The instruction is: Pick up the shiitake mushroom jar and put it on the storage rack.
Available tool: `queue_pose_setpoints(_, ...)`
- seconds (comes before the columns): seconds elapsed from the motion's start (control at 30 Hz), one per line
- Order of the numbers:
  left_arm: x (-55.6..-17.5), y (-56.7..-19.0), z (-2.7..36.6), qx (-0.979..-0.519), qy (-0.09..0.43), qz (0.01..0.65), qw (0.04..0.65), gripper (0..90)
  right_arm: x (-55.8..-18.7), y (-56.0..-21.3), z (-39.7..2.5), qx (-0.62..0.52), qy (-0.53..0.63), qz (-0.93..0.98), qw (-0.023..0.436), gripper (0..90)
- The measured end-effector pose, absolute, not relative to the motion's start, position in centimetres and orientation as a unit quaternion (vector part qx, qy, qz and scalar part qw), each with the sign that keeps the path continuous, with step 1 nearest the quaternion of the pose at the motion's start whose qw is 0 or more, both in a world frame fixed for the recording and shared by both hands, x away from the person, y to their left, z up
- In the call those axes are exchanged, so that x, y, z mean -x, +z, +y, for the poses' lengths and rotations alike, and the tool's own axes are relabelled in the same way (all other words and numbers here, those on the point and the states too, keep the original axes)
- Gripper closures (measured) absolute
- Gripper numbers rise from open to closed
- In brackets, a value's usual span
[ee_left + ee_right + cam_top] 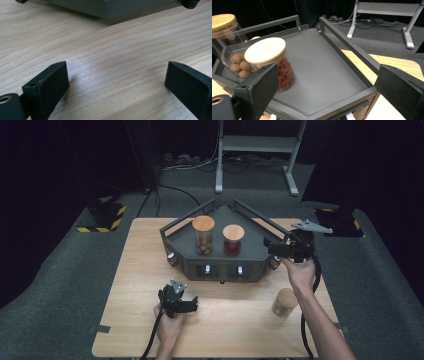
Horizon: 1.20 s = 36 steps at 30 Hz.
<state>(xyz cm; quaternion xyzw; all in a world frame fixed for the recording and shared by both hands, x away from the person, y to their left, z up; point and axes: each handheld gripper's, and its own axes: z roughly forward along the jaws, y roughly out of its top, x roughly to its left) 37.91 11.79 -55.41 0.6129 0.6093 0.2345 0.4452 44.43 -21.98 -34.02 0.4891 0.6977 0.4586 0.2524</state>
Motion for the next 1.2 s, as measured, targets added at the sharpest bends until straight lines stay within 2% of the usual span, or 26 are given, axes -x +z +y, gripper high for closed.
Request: queue_pose_setpoints(1.2,-37.9,-55.4,11.8,-0.613,0.235,0.61,0.445,4.9,-43.0,-35.5,-24.3,-0.497,0.468,0.689,0.243,5.3)
